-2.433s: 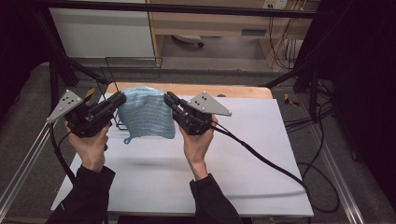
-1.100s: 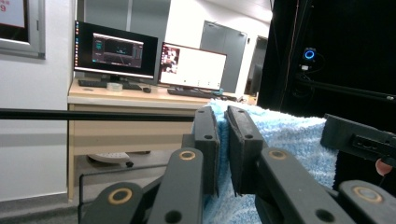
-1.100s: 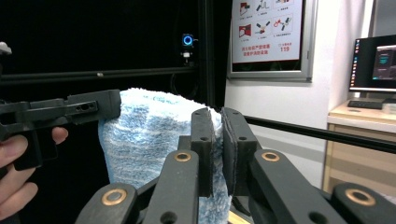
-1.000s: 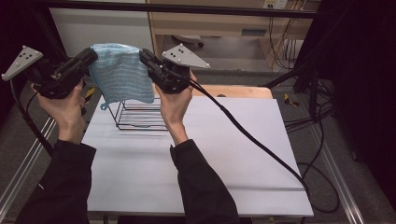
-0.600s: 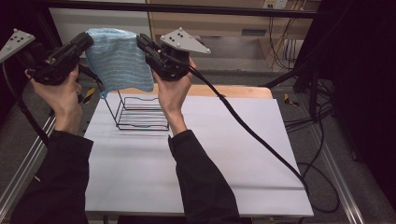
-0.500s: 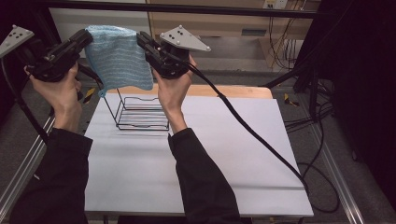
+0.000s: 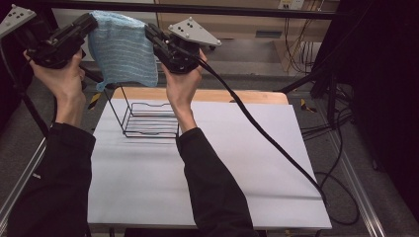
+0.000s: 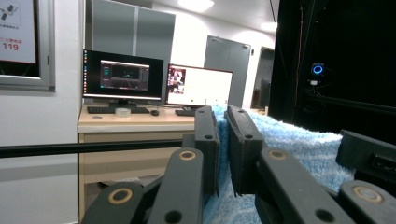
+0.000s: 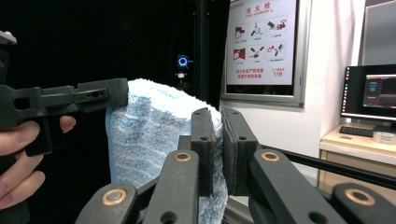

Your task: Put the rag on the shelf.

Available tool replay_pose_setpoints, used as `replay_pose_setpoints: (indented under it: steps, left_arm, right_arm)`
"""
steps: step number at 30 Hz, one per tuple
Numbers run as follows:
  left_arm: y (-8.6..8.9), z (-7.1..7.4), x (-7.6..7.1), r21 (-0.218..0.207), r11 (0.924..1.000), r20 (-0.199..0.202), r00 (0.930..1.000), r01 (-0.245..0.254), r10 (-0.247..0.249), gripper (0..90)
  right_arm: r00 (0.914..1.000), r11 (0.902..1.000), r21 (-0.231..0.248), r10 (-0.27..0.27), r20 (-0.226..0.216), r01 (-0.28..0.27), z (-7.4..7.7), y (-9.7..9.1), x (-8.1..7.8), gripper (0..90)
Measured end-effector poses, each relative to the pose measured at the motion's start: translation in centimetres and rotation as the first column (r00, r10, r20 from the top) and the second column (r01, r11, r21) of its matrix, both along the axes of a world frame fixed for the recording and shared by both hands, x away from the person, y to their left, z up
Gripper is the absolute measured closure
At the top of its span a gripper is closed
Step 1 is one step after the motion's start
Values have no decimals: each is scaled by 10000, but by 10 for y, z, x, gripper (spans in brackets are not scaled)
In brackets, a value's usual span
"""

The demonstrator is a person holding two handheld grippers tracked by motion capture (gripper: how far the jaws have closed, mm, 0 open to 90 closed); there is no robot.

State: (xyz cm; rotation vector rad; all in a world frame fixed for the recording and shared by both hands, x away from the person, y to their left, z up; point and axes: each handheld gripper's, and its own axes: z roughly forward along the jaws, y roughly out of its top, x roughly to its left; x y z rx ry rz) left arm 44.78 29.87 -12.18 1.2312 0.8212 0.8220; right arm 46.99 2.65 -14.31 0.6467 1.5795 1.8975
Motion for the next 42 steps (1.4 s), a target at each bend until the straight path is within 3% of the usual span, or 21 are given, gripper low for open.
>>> replay_pose_setpoints:
  steps: [7, 12, 22, 33, 42]
  left_arm:
    - [-4, 3, 16, 108, 9999, -80, 9999, 61, -60, 830]
    - [-8, 3, 27, 327, 9994, -119, 9999, 69, -65, 830]
    - [-7, -13, 44, 198, 9995, -327, 9992, 253, -247, 830]
    - [15, -44, 45, -55, 9999, -604, 9981, 90, -93, 830]
    - [25, -52, 34, -59, 9999, -220, 9997, -113, 112, 831]
  right_arm:
    - [9999, 9999, 97, -116, 2, 116, -1, -1, 6, 846]
    - [9998, 9998, -105, -185, 40, 185, -5, 2, 7, 846]
    - [9986, 9974, -512, -515, -78, 510, -8, 1, 18, 846]
    - [9991, 9941, -1043, -328, -250, 301, -20, 6, 44, 845]
    - [9997, 9827, -1841, -175, 167, 202, -6, 18, 57, 842]
